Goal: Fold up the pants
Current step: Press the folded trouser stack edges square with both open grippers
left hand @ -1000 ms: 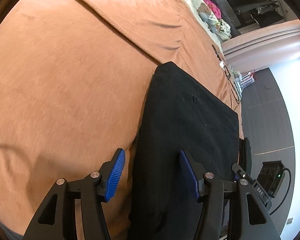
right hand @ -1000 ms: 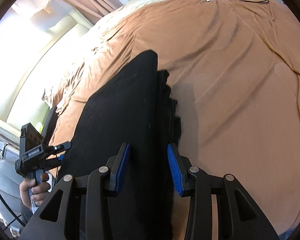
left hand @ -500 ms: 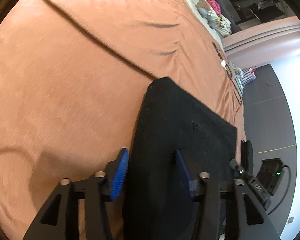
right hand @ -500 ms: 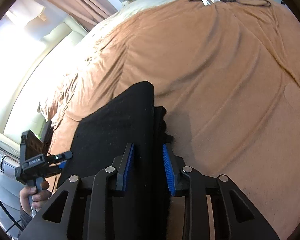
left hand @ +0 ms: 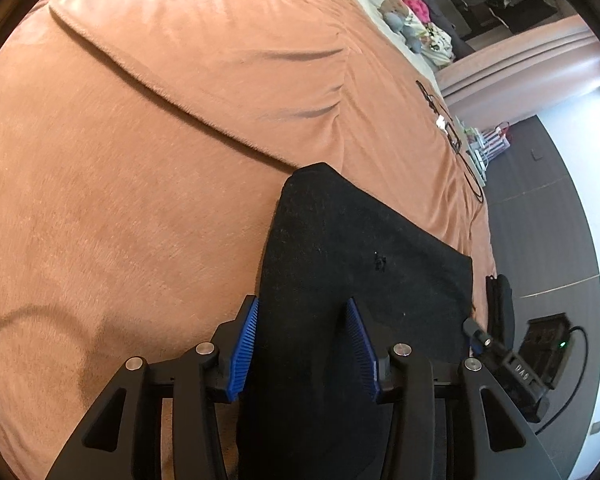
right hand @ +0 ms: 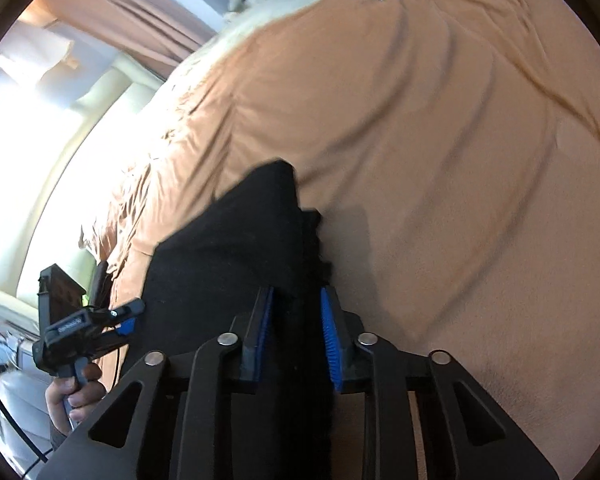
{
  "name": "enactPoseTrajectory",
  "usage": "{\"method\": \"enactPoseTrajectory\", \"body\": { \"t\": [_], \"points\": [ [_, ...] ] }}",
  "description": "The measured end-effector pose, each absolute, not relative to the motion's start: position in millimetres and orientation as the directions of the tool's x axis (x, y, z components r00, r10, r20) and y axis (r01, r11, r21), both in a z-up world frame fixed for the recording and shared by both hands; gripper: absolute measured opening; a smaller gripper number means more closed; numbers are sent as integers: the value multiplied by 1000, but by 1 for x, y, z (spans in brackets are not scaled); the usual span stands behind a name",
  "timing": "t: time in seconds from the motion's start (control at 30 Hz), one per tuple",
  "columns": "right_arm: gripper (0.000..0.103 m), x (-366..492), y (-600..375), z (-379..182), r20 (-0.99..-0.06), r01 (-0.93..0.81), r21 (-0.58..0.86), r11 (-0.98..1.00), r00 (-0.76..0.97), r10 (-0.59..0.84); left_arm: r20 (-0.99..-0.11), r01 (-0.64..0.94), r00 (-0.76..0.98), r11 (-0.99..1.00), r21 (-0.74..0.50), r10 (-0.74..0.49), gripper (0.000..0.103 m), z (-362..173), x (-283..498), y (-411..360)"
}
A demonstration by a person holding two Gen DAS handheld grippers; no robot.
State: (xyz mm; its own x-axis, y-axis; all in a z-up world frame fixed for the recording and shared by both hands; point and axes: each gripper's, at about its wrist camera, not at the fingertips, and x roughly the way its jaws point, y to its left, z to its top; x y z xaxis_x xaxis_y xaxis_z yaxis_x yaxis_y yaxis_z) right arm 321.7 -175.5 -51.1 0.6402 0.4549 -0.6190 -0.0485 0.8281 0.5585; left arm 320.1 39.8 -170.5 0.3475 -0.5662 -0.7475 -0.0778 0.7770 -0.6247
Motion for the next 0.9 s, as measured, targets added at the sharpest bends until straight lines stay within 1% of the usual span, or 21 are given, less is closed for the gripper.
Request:
{"method": "enactPoseTrajectory", "body": {
  "t": [0.07, 0.13, 0.2, 0.4, 0.57, 0.67, 0.7, 0.77, 0.8, 0.83, 0.9],
  "points": [
    [20, 327, -174, -48, -626, -45, 542, 839, 644, 440, -746, -84, 348, 774, -628, -567, 46, -171, 319, 40],
    [16, 336, -173, -48, -626, -42, 549, 835, 640, 444, -747, -84, 348, 774, -627, -567, 46, -171, 320, 40],
    [16, 344, -170, -50, -637, -37, 538, 842, 637, 435, -747, -85, 347, 774, -627, -567, 46, -171, 322, 39],
    [13, 358, -165, -66, -676, -6, 518, 855, 611, 413, -748, -90, 351, 775, -626, -563, 46, -170, 329, 41],
    [13, 360, -168, -62, -659, -16, 556, 831, 601, 452, -753, -92, 345, 778, -621, -561, 46, -172, 328, 40],
    [14, 354, -180, -59, -618, -39, 627, 778, 583, 527, -753, -89, 339, 777, -623, -565, 46, -173, 323, 40],
    [16, 353, -185, -60, -608, -43, 643, 764, 579, 544, -753, -89, 337, 777, -624, -566, 47, -173, 321, 40],
    [29, 348, -191, -64, -597, -49, 665, 745, 565, 570, -752, -89, 341, 777, -623, -565, 47, -173, 317, 42],
    [45, 345, -192, -67, -591, -58, 674, 736, 556, 585, -751, -89, 341, 776, -625, -566, 47, -172, 315, 43],
    [56, 343, -193, -69, -585, -68, 680, 730, 550, 596, -749, -89, 342, 774, -627, -568, 47, -172, 313, 44],
    [57, 338, -194, -73, -577, -86, 692, 717, 531, 620, -746, -87, 344, 772, -630, -570, 47, -171, 309, 47]
  ]
}}
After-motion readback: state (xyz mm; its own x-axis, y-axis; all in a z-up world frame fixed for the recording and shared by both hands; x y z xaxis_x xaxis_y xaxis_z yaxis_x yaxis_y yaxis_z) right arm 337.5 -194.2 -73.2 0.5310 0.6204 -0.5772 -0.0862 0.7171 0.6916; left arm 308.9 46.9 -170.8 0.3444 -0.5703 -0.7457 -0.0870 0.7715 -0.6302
